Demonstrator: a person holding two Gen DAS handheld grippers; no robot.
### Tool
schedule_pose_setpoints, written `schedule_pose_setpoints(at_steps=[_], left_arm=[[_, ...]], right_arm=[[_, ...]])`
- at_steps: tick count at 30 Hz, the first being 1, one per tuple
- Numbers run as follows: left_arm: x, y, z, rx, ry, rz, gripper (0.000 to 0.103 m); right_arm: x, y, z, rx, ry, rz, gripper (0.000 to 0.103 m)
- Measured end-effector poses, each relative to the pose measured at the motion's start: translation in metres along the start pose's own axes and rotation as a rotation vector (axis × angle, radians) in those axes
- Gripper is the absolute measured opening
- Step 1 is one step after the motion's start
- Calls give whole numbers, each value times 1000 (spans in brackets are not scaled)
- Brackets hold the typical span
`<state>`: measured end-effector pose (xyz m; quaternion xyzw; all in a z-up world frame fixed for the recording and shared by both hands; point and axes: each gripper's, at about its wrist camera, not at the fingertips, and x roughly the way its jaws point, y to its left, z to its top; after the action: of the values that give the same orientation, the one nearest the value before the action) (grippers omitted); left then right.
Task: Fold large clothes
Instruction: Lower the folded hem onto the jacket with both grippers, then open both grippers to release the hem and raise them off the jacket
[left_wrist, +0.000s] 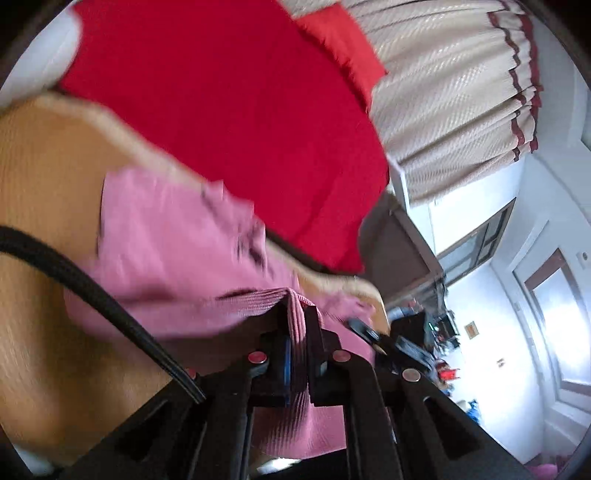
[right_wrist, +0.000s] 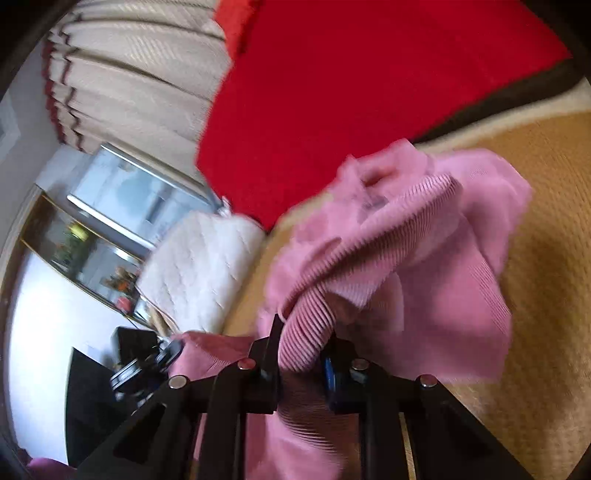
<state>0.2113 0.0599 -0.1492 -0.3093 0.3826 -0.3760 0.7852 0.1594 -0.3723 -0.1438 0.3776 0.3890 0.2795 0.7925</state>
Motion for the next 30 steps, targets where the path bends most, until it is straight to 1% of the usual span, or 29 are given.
schedule_pose_setpoints(at_steps=[1, 3, 4, 5, 6, 7, 8, 9, 10, 11, 12, 13, 14, 15, 16, 17, 18, 19, 20, 21, 22, 23, 24, 25, 26, 27, 28, 29, 30], left_arm=[[1, 2, 21, 13, -27, 2, 6], [4, 7, 57, 8, -76, 14, 6], [12, 16, 84, 6, -97, 21, 7], [19, 23, 98, 6, -110, 37, 11], [32, 39, 119, -17, -128, 83, 12], [41, 52, 127, -55, -141, 117, 17], [47, 68, 133, -105, -169, 148, 35], [49, 85, 136, -160, -212, 170, 60], [47, 104, 134, -220, -281, 180, 68], [43, 116, 129, -259, -348, 180, 71], [38, 129, 118, -288, -416, 183, 72], [37, 135, 114, -293, -424, 211, 72], [39, 138, 112, -298, -397, 267, 72], [43, 135, 112, -291, -368, 282, 72], [48, 128, 113, -260, -341, 279, 72], [49, 121, 112, -226, -337, 286, 72], [50, 111, 110, -188, -340, 307, 72], [52, 99, 105, -145, -334, 320, 73], [55, 91, 101, -115, -318, 322, 74], [64, 81, 99, -79, -286, 337, 77], [69, 77, 96, -50, -252, 368, 77], [78, 72, 92, -11, -205, 424, 78], [87, 70, 88, 22, -159, 477, 78], [100, 69, 83, 50, -111, 539, 78], [113, 72, 78, 65, -56, 609, 78], [124, 79, 71, 69, 9, 690, 78], [126, 86, 64, 73, 44, 742, 78], [132, 92, 60, 81, 68, 796, 78], [134, 96, 56, 87, 78, 830, 78]], right_arm=[[-3, 3, 11, 13, -47, 27, 19], [-5, 2, 28, 42, -110, 38, 18], [-6, -3, 40, 70, -154, 38, 19], [-4, -10, 50, 106, -181, 43, 23], [-1, -22, 63, 160, -211, 60, 24], [3, -36, 75, 210, -240, 69, 30], [4, -44, 81, 233, -256, 61, 42], [6, -55, 86, 262, -285, 43, 52], [4, -67, 87, 290, -335, 19, 78], [-2, -78, 85, 320, -394, -7, 91], [-7, -85, 84, 336, -424, -15, 92], [-15, -94, 82, 353, -454, -16, 92], [-18, -98, 83, 355, -455, -37, 92], [-21, -99, 85, 344, -444, -77, 92], [-20, -97, 86, 303, -422, -122, 92], [-16, -93, 86, 280, -412, -130, 91], [-10, -88, 85, 247, -380, -147, 91], [-1, -81, 84, 211, -339, -152, 87], [8, -73, 85, 185, -315, -146, 76], [18, -63, 85, 138, -268, -149, 71], [31, -52, 85, 83, -212, -177, 65], [42, -45, 84, 41, -171, -198, 53], [55, -41, 83, 7, -131, -221, 46], [70, -44, 83, -5, -82, -280, 41], [77, -51, 81, 1, -65, -337, 41], [81, -66, 82, 20, -81, -444, 41], [81, -77, 84, 41, -99, -524, 35], [77, -89, 86, 77, -117, -580, 22], [69, -100, 87, 130, -138, -565, 22]])
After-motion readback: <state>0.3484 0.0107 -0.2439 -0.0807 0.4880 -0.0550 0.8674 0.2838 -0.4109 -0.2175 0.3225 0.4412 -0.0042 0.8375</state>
